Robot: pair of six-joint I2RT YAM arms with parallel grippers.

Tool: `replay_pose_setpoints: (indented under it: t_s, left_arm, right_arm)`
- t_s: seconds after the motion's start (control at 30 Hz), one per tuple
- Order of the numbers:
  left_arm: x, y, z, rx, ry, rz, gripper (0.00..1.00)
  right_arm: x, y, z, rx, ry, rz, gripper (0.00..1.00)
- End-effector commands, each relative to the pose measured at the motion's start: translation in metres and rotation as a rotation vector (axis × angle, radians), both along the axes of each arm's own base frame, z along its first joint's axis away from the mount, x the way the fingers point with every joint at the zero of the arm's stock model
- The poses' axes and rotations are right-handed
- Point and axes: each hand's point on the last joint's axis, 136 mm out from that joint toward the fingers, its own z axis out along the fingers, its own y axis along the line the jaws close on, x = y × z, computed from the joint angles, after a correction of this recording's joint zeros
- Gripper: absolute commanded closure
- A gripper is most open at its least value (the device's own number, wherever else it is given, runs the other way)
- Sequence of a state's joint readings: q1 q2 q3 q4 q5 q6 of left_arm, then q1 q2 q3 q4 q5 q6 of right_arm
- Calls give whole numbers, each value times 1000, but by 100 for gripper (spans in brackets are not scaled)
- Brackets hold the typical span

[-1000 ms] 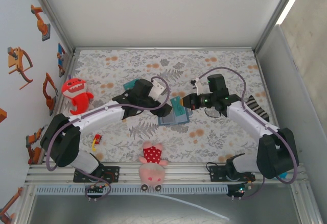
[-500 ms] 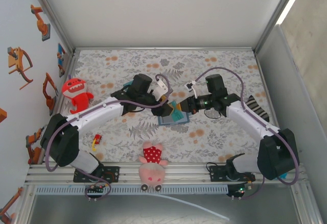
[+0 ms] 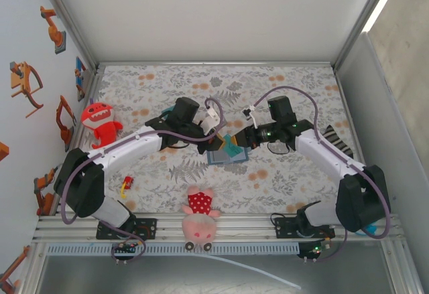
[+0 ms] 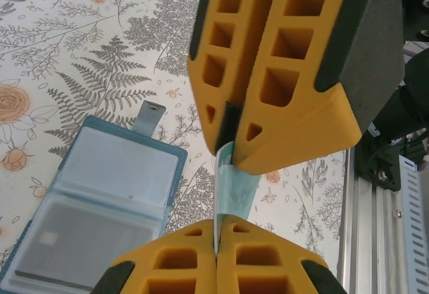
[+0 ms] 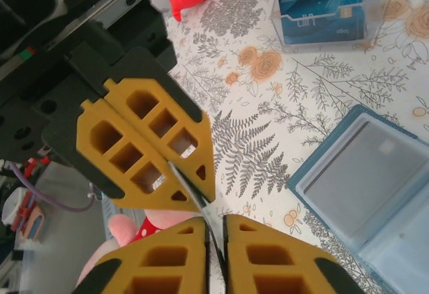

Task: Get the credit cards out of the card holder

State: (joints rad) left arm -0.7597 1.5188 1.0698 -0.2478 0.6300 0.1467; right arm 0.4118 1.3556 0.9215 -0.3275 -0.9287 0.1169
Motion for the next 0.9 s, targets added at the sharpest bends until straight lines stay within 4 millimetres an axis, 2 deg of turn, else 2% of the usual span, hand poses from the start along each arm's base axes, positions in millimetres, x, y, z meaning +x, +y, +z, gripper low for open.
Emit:
replay_pose_setpoints:
  t_s: [0.0,0.1,0.33,0.47,0.67,0.77,0.87]
  left_arm:
    - [1,1,2,-7,-12,17,100]
    - [7,6,11,-47,-38,74,100]
    - [22,29,40,-185,-107,291,100]
    - [28,46,60,-299,-110,428,100]
    - [34,67,78,-447,-83,581,100]
    - [29,68,88,-523,-53,583,100]
    - [26,66,96,-580,-20,571,100]
  right_arm:
    - [5,3,26,17,-78,-18,71]
    - [11,-4,24,-19,-108,-80,62]
    - [25,-16,33,4,-172,-249,59]
    - [31,-13,44,129,-166,-311,56]
    - [38,-2,61,317,-135,-329,53]
    - [40,4,67,380,-112,-304,44]
    - [41,11,71,423,-97,-277,43]
